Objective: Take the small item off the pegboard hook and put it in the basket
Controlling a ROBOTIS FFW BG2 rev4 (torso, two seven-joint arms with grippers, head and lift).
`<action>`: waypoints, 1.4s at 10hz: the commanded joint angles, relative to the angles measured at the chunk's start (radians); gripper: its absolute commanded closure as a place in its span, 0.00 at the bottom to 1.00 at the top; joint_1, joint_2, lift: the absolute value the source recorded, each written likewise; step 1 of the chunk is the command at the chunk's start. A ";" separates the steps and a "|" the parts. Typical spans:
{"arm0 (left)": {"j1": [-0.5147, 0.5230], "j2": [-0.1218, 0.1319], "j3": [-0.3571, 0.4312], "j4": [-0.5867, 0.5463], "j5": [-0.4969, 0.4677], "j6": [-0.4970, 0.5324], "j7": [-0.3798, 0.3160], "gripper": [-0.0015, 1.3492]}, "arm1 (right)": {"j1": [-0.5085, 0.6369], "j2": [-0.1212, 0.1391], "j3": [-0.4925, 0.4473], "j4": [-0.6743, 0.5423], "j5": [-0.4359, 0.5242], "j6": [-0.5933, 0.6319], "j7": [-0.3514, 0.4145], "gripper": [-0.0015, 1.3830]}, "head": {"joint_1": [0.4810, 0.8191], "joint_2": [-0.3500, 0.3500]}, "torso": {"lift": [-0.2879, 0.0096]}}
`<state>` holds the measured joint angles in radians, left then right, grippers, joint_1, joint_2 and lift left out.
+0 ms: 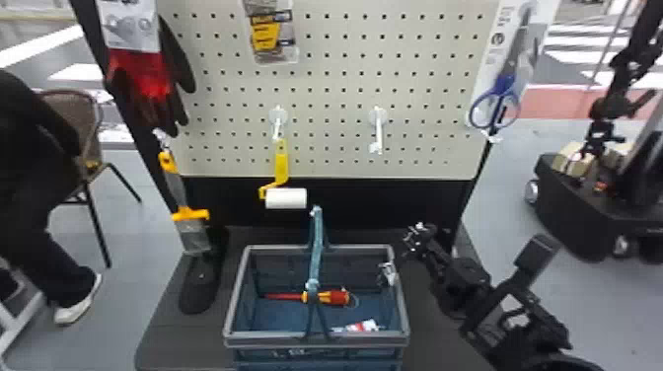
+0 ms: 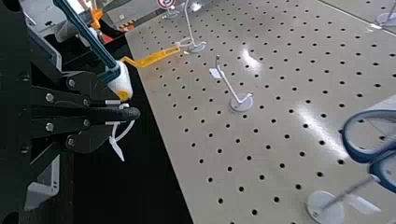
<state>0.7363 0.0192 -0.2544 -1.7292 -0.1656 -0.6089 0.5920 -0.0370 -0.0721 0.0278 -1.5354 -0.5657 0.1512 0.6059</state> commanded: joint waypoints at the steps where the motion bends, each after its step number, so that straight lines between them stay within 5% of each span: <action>1: -0.001 0.004 -0.003 0.000 0.003 0.003 0.000 0.16 | -0.020 0.000 0.035 0.025 -0.011 -0.002 0.000 0.87 | 0.20 0.50 | 0.63; 10: -0.001 0.010 -0.006 0.002 0.011 0.001 0.000 0.16 | -0.078 -0.015 0.218 0.155 -0.088 -0.021 0.000 0.87 | 0.20 0.50 | 0.63; 11: -0.003 0.010 -0.006 0.002 0.011 0.001 0.000 0.16 | -0.078 -0.017 0.218 0.160 -0.088 -0.021 0.000 0.81 | 0.20 0.50 | 0.63; 14: -0.003 0.012 -0.009 0.002 0.011 0.001 0.000 0.16 | -0.081 -0.018 0.216 0.155 -0.082 -0.030 0.005 0.27 | 0.20 0.50 | 0.63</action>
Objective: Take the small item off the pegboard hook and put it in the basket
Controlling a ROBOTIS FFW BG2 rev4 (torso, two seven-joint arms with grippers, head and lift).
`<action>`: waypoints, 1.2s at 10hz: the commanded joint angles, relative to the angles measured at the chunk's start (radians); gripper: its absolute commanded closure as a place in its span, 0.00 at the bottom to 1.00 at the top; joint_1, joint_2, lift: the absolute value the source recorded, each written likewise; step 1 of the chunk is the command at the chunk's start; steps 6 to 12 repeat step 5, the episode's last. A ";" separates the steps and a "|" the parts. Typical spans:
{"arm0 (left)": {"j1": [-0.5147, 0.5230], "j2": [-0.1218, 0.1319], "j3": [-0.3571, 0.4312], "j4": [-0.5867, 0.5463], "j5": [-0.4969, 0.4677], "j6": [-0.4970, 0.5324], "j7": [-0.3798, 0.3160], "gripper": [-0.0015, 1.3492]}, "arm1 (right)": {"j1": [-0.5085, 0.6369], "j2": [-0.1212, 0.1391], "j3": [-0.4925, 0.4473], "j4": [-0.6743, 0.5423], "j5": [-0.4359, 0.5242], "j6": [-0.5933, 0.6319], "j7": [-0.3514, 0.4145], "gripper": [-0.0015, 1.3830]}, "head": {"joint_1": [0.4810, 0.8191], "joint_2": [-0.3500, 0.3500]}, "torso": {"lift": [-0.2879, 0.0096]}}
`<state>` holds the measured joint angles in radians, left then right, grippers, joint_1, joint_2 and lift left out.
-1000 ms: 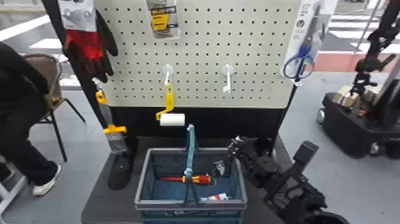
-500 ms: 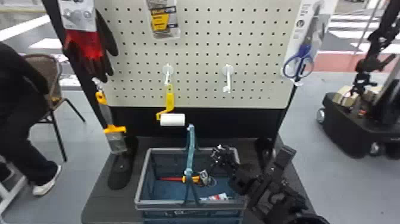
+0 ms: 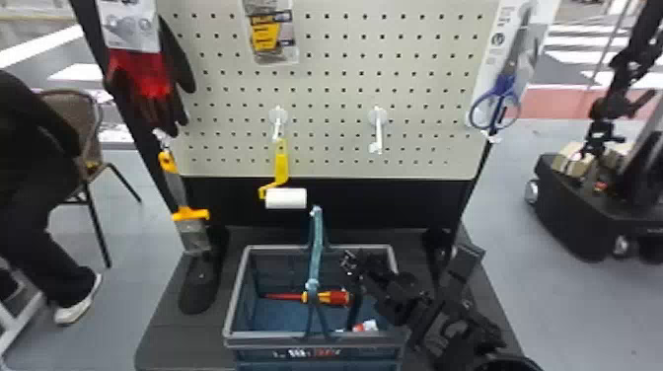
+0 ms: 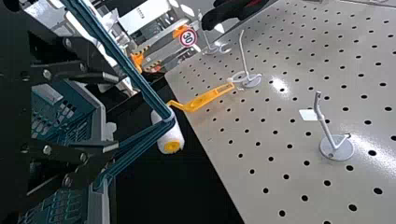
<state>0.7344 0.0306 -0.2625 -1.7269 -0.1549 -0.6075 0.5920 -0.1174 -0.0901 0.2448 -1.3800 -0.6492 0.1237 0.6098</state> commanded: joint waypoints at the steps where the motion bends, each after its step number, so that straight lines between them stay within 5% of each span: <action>1: 0.001 0.000 -0.001 -0.002 0.000 0.000 0.000 0.16 | 0.000 0.000 -0.001 -0.003 0.000 -0.006 0.001 0.17 | 0.20 0.50 | 0.63; 3: 0.001 0.000 -0.001 0.000 0.000 -0.002 0.000 0.16 | 0.000 -0.002 -0.002 -0.003 -0.001 -0.010 0.002 0.11 | 0.20 0.50 | 0.63; 12: 0.001 0.000 -0.001 -0.002 0.000 -0.002 0.000 0.16 | 0.000 -0.002 -0.002 -0.008 -0.003 -0.012 0.004 0.11 | 0.20 0.50 | 0.63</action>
